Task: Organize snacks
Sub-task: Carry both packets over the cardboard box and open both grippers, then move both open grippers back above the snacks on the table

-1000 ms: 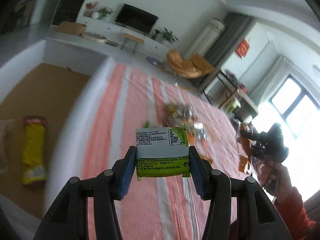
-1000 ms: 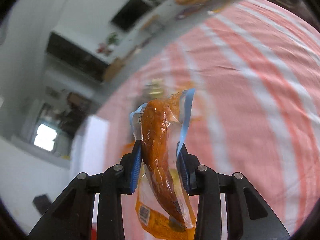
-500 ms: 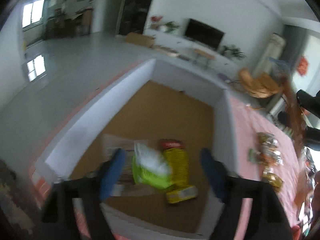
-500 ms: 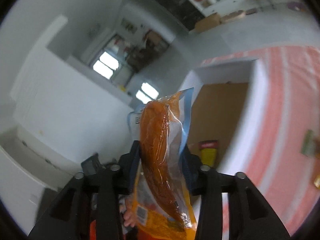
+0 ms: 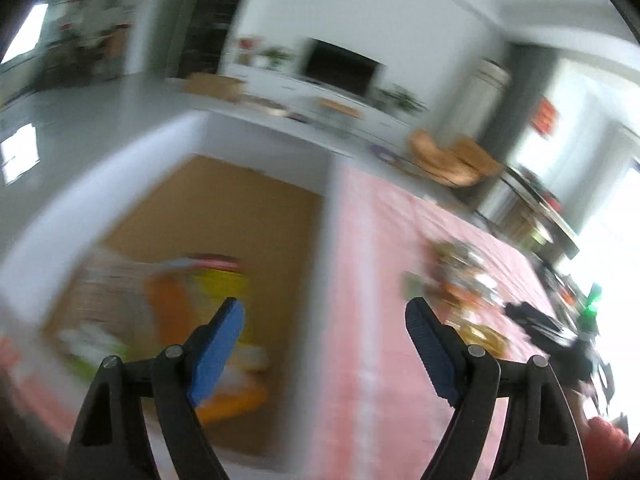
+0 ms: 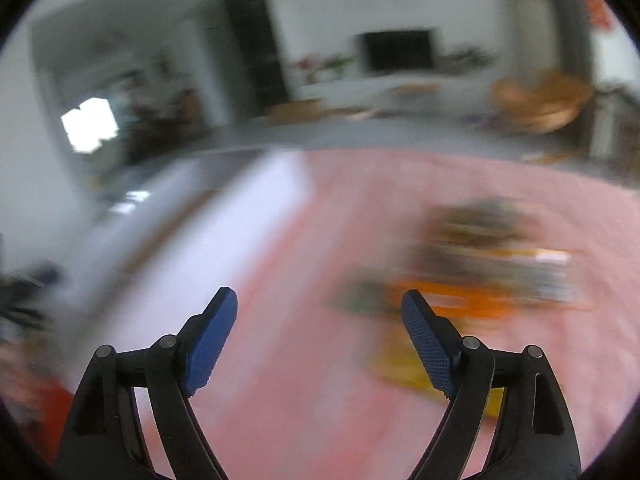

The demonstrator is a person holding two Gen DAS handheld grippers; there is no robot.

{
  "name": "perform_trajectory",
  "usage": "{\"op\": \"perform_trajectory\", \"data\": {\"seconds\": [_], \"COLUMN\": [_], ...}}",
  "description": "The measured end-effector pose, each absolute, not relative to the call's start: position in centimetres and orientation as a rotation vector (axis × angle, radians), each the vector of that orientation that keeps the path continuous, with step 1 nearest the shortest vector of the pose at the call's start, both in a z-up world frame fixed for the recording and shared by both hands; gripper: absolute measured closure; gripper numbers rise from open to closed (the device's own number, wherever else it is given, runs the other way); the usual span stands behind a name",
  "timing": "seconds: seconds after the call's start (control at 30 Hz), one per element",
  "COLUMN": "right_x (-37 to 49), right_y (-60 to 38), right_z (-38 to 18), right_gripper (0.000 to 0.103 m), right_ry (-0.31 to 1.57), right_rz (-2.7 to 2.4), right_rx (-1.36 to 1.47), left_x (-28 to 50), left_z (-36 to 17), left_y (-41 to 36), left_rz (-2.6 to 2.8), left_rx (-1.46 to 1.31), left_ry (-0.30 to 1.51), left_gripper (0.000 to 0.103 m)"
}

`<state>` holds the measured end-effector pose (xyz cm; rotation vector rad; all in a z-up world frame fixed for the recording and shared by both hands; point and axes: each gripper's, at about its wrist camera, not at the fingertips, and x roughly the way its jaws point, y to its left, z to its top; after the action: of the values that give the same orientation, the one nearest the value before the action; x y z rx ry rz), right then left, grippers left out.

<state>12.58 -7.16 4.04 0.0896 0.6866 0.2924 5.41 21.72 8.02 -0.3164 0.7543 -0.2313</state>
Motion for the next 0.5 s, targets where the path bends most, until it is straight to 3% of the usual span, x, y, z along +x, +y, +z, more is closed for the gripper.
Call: {"op": "perform_trajectory", "data": {"seconds": [0.1, 0.27, 0.5], "right_x": [11.4, 10.1, 7.5], "right_y": [-15.4, -25.3, -28.1], "right_z": [0.7, -3.9, -5.0], "right_gripper": [0.017, 0.017, 0.017], "right_ry": [0.727, 0.862, 0.874], "right_rz": [0.068, -0.172, -0.239], "right_rx": [0.044, 0.113, 0.231], "left_x": [6.2, 9.1, 12.9], "left_z": [6.8, 1.3, -3.9], "left_y": [14.3, 4.7, 2.9], "left_rz": [-0.389, -0.489, -0.326], "left_rx": [-0.263, -0.114, -0.002], "left_ry": [0.817, 0.932, 0.943], "left_gripper": [0.009, 0.008, 0.008]}}
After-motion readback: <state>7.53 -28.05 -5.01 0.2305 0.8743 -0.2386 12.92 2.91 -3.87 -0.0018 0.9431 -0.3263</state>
